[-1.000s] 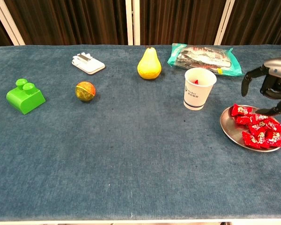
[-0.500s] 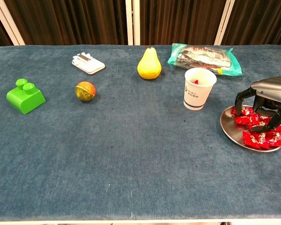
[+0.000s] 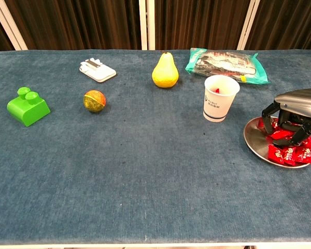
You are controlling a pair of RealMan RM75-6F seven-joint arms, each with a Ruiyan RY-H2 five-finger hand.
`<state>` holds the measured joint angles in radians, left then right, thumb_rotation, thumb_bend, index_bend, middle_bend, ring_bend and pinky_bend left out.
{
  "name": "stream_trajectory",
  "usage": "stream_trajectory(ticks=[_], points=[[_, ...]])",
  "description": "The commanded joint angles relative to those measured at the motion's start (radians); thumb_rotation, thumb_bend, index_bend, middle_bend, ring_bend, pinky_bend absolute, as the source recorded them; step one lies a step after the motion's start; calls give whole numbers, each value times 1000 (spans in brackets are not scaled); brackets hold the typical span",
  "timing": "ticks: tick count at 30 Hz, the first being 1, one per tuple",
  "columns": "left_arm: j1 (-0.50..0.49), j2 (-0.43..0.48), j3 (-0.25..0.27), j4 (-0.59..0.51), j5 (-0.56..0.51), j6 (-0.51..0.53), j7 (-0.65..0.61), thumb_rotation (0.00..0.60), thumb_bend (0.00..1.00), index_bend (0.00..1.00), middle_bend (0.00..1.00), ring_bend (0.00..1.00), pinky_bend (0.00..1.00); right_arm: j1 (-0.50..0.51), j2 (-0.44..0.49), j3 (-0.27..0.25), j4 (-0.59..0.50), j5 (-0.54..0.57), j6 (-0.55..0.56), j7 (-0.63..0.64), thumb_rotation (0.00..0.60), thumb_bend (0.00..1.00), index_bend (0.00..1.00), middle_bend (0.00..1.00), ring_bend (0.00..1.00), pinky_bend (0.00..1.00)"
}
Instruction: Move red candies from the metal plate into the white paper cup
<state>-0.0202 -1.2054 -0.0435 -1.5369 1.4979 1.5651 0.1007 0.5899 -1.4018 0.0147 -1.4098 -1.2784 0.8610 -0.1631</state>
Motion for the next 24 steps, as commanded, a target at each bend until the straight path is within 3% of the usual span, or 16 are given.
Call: stream_trajectory(ticks=[1,9,16,24], points=[[1,1,0,-1,-2,0,0,600,0,0,0,0,0,0,-1,5,1,-7,5,10,600,574,691,960,1000,1000],[0,2,-1,0,-4,-3,2,600,0,0,0,0,0,3,35,40,-55,-55,51,76,600,610,732,961,1000,1000],[-4,6,-5,-4,-1,-1,3,600,0,0,0,0,0,55,94,133,-163,-83,80,130,600,610,731,960,1000,1000],[-4,6,-6,-6,-2,-1,6,600,0,0,0,0,0,146,30,207,-125,-10,13,125,600,610,721,961,1000,1000]])
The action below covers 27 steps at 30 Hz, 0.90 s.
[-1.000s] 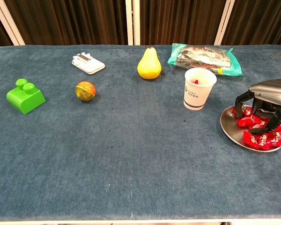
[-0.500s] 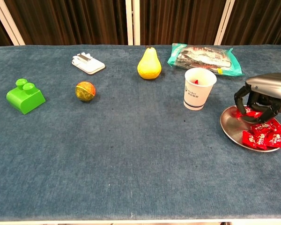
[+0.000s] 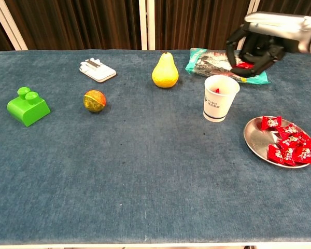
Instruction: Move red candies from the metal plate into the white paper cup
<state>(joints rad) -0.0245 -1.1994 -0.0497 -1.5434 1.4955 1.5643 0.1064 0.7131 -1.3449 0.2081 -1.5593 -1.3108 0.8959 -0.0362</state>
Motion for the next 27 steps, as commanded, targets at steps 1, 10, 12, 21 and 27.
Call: stream_trajectory(ticks=[1,10,12,21,27], points=[[0,1,1,0,-1,-1,0,600,0,0,0,0,0,33,-41,15,39,33,-34,-6,600,610,716,961,1000,1000],[7,-2,3,12,-11,-1,-10,600,0,0,0,0,0,41,-91,-1,107,54,-41,10,600,609,630,960,1000,1000],[7,-4,2,15,-10,0,-9,600,0,0,0,0,0,41,-96,-4,114,53,-40,15,600,578,558,961,1000,1000],[6,-9,1,20,-10,-1,-1,600,0,0,0,0,0,19,-86,-16,101,17,11,49,600,460,429,960,1000,1000],[1,-13,1,24,-10,-8,-6,600,0,0,0,0,0,-87,40,-102,-18,-104,138,82,600,459,456,960,1000,1000]])
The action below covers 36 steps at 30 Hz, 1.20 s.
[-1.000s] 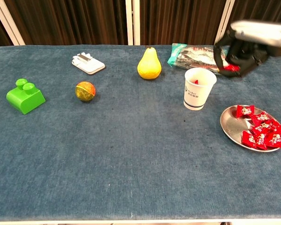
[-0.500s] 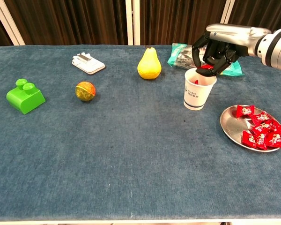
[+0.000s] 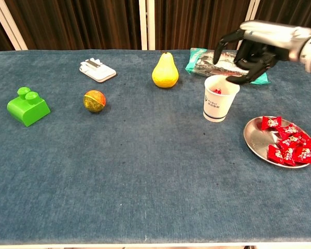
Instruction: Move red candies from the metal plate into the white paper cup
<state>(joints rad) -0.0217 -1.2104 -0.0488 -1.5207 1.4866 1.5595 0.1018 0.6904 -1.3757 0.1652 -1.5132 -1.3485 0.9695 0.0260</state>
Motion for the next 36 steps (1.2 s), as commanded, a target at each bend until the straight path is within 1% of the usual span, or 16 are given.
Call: stream_trajectory(ticks=[1,4,7,11,18,23,27,32,36], points=[[-3,-3,0,3,-1,-5,-2,600,0,0,0,0,0,-80,90,-81,-77,-83,72,20,600,459,457,961,1000,1000],[-6,-5,0,4,3,-7,-5,600,0,0,0,0,0,-121,137,-151,-100,-126,75,23,600,458,470,961,1000,1000],[-7,-3,2,-1,8,-7,-7,600,0,0,0,0,0,-138,162,-207,-101,-168,57,24,600,457,485,961,1000,1000],[-8,-1,3,-11,13,-4,-4,600,0,0,0,0,0,-138,159,-249,-66,-216,27,-3,600,451,485,961,1000,1000],[-3,0,9,-23,15,-3,-2,600,0,0,0,0,0,-119,128,-263,-23,-221,-39,-65,600,447,481,961,1000,1000],[-5,4,13,-34,18,-11,-36,600,0,0,0,0,0,-108,109,-263,-2,-222,-65,-106,600,446,480,960,1000,1000],[-9,3,16,-29,25,-16,-34,600,0,0,0,0,0,-104,89,-257,11,-213,-78,-127,600,446,483,961,1000,1000],[-7,3,14,-24,20,-13,-31,600,0,0,0,0,0,-97,72,-255,23,-204,-100,-133,600,448,523,960,1000,1000],[-5,2,14,-20,19,-9,-31,600,0,0,0,0,0,-97,60,-250,32,-197,-100,-130,600,456,597,960,1000,1000]])
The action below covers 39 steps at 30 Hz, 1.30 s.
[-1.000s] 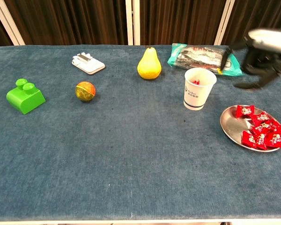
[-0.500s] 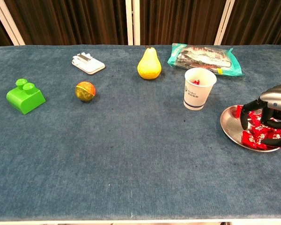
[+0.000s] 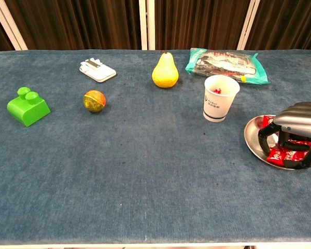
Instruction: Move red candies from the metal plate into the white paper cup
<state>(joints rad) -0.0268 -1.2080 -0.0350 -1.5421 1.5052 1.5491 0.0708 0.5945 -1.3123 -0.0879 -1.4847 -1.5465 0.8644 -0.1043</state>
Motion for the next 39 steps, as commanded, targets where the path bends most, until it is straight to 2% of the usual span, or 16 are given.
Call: stream_trajectory(ticks=[1,6,11,16,19,27,30,34,39], points=[[1,-1,0,2,1,3,-1,600,0,0,0,0,0,-5,-6,8,5,3,17,1,600,459,625,960,1000,1000],[4,-3,-2,9,-1,7,-6,600,0,0,0,0,0,-15,10,47,-13,4,86,11,600,480,688,961,1000,1000],[2,-4,-4,11,2,10,-8,600,0,0,0,0,0,6,34,146,-47,47,142,34,600,480,688,961,1000,1000],[5,-4,-3,12,1,12,-8,600,0,0,0,0,0,68,22,237,-41,140,85,48,600,480,665,961,1000,1000],[8,-3,-2,12,-4,13,-9,600,0,0,0,0,0,105,1,267,-29,181,49,25,600,481,650,961,1000,1000],[9,-8,-4,20,-7,15,1,600,0,0,0,0,0,172,-67,291,12,271,-28,-35,600,481,583,960,1000,1000],[10,-9,-4,24,-9,14,0,600,0,0,0,0,0,182,-78,288,17,290,-36,-58,600,480,514,961,1000,1000],[11,-11,-5,29,-9,14,-5,600,0,0,0,0,0,183,-76,283,11,305,-34,-70,600,480,427,961,1000,1000],[8,-14,-6,33,-8,12,-9,600,0,0,0,0,0,164,-47,271,-14,293,-6,-61,600,480,409,961,1000,1000]])
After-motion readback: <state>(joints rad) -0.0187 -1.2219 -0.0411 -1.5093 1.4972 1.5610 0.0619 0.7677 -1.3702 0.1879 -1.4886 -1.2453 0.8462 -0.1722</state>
